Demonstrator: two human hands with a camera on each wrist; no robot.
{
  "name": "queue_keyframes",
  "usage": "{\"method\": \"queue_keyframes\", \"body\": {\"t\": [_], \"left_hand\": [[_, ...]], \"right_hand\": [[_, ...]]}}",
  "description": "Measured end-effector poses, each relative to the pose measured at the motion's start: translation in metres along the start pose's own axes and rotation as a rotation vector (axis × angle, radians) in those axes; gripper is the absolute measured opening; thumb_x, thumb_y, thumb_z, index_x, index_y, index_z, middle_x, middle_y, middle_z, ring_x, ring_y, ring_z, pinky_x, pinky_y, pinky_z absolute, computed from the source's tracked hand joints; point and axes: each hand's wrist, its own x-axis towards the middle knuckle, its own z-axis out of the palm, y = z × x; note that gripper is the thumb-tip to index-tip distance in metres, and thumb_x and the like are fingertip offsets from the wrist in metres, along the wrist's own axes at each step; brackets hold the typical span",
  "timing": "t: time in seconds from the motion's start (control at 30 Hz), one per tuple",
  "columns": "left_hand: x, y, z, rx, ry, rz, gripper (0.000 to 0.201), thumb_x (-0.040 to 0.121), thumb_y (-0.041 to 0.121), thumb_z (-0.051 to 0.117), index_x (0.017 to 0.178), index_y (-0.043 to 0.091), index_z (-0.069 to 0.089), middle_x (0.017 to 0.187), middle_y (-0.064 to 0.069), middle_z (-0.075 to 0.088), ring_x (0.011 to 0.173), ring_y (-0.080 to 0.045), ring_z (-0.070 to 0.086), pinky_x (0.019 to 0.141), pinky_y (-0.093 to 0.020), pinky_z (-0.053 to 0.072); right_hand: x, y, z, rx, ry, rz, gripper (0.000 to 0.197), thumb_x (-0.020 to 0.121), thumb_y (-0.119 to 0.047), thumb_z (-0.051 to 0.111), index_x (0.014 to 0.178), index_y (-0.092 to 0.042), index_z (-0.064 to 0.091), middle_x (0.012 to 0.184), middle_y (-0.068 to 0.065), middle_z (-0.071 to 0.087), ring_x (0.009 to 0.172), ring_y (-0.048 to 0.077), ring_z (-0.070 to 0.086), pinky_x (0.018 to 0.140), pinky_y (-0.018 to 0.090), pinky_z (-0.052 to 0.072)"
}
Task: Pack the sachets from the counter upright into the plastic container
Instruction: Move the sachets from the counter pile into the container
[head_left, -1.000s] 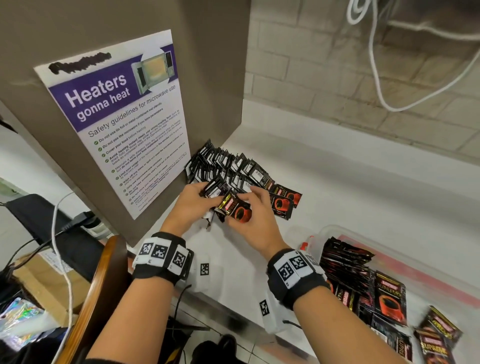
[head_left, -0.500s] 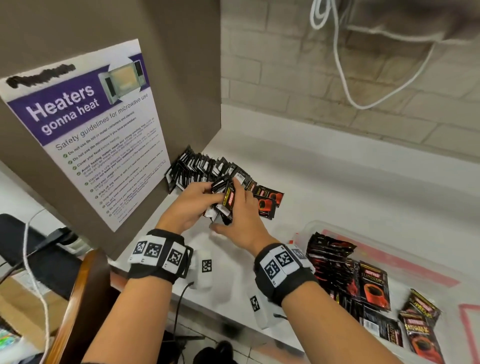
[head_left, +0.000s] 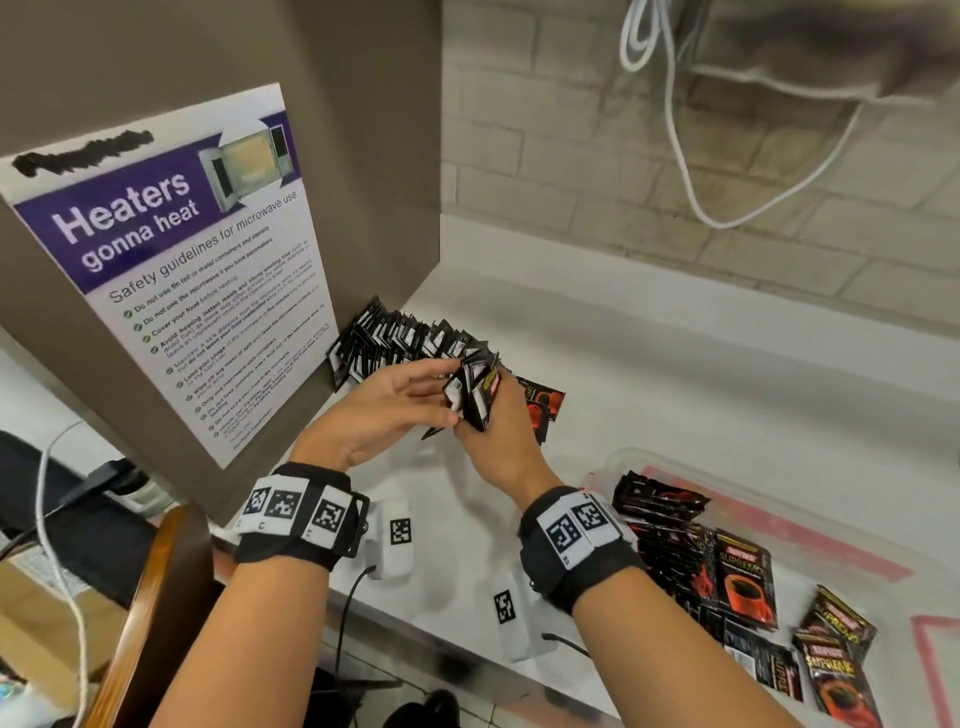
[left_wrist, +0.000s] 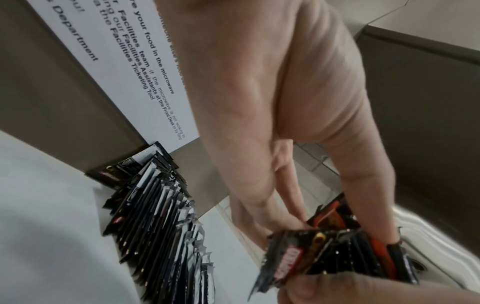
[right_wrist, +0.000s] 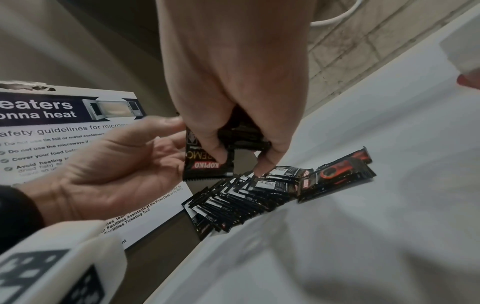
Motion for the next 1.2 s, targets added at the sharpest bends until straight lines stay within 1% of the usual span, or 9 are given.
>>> {"method": "queue_keyframes", "body": {"t": [0.1, 0.23, 0.37, 0.47, 0.6, 0.67, 0.93, 1.07, 1.2], "left_hand": [[0.002, 0.001, 0.001, -0.051, 0.018, 0.03, 0.068, 0.07, -0.003, 0.074, 0.135, 0.009, 0.059, 0.127, -0.019, 0.066, 0.117, -0.024, 0.064, 0.093, -0.028, 0.054], [0.005, 0.003, 0.006, -0.088, 0.004, 0.027, 0.063, 0.075, 0.0, 0.072, 0.136, 0.008, 0.056, 0.119, -0.01, 0.072, 0.111, -0.018, 0.068, 0.09, -0.023, 0.054], [0.007, 0.006, 0.016, -0.056, -0.093, 0.006, 0.065, 0.076, -0.002, 0.077, 0.136, 0.008, 0.054, 0.121, -0.01, 0.071, 0.113, -0.018, 0.067, 0.094, -0.026, 0.053], [0.011, 0.01, 0.031, 0.095, -0.034, 0.012, 0.087, 0.066, 0.024, 0.09, 0.142, 0.019, 0.049, 0.127, -0.004, 0.068, 0.12, -0.017, 0.064, 0.103, -0.035, 0.05], [0.017, 0.016, 0.051, 0.188, 0.095, 0.051, 0.083, 0.055, 0.051, 0.09, 0.129, 0.036, 0.056, 0.116, 0.011, 0.072, 0.111, -0.003, 0.066, 0.096, -0.027, 0.049], [0.019, 0.018, 0.057, 0.167, 0.121, 0.065, 0.077, 0.06, 0.048, 0.088, 0.13, 0.035, 0.057, 0.118, 0.01, 0.071, 0.113, -0.004, 0.065, 0.099, -0.029, 0.049], [0.022, 0.028, 0.077, 0.051, 0.243, 0.138, 0.035, 0.084, 0.016, 0.078, 0.114, 0.027, 0.064, 0.102, 0.006, 0.075, 0.1, -0.012, 0.072, 0.088, -0.033, 0.057], [0.022, 0.032, 0.096, -0.041, 0.231, 0.098, 0.038, 0.086, 0.014, 0.077, 0.12, 0.023, 0.062, 0.101, 0.002, 0.075, 0.097, -0.015, 0.074, 0.079, -0.032, 0.059], [0.022, 0.035, 0.127, -0.009, 0.171, 0.145, 0.058, 0.081, 0.019, 0.083, 0.13, 0.028, 0.052, 0.112, 0.002, 0.069, 0.099, -0.004, 0.07, 0.08, -0.023, 0.057]], "right_hand": [[-0.004, -0.003, -0.005, 0.092, -0.01, -0.046, 0.038, 0.086, 0.005, 0.067, 0.114, -0.015, 0.054, 0.113, 0.011, 0.063, 0.107, 0.023, 0.062, 0.097, 0.039, 0.051], [-0.006, -0.002, -0.01, 0.138, -0.092, 0.025, 0.05, 0.086, 0.003, 0.07, 0.124, -0.017, 0.044, 0.113, 0.001, 0.059, 0.098, 0.004, 0.058, 0.083, 0.011, 0.047], [-0.007, -0.007, -0.013, 0.161, -0.089, -0.002, 0.05, 0.083, 0.01, 0.066, 0.111, -0.026, 0.047, 0.102, -0.003, 0.06, 0.089, -0.002, 0.06, 0.076, 0.013, 0.049], [-0.008, -0.015, -0.011, 0.191, -0.068, -0.075, 0.055, 0.079, 0.018, 0.062, 0.103, -0.03, 0.051, 0.096, -0.001, 0.061, 0.086, -0.004, 0.064, 0.072, 0.017, 0.054], [-0.007, -0.023, -0.007, 0.231, -0.072, -0.084, 0.056, 0.084, 0.016, 0.064, 0.121, -0.021, 0.044, 0.107, 0.0, 0.061, 0.101, 0.0, 0.064, 0.086, 0.019, 0.053], [-0.005, -0.024, -0.01, 0.241, -0.063, -0.09, 0.063, 0.083, 0.016, 0.066, 0.125, -0.022, 0.039, 0.11, -0.003, 0.059, 0.104, -0.002, 0.062, 0.09, 0.018, 0.051], [-0.004, -0.034, -0.025, 0.179, -0.093, 0.039, 0.114, 0.067, 0.009, 0.082, 0.155, -0.01, 0.012, 0.146, 0.018, 0.038, 0.139, 0.033, 0.038, 0.111, 0.05, 0.043], [-0.011, -0.038, -0.049, 0.168, -0.14, 0.012, 0.106, 0.068, 0.013, 0.078, 0.147, -0.025, 0.019, 0.14, 0.012, 0.047, 0.133, 0.027, 0.047, 0.109, 0.047, 0.046], [-0.025, -0.042, -0.085, 0.225, -0.155, 0.008, 0.078, 0.073, 0.02, 0.072, 0.117, -0.036, 0.04, 0.111, -0.006, 0.06, 0.104, -0.001, 0.065, 0.086, 0.023, 0.055]]}}
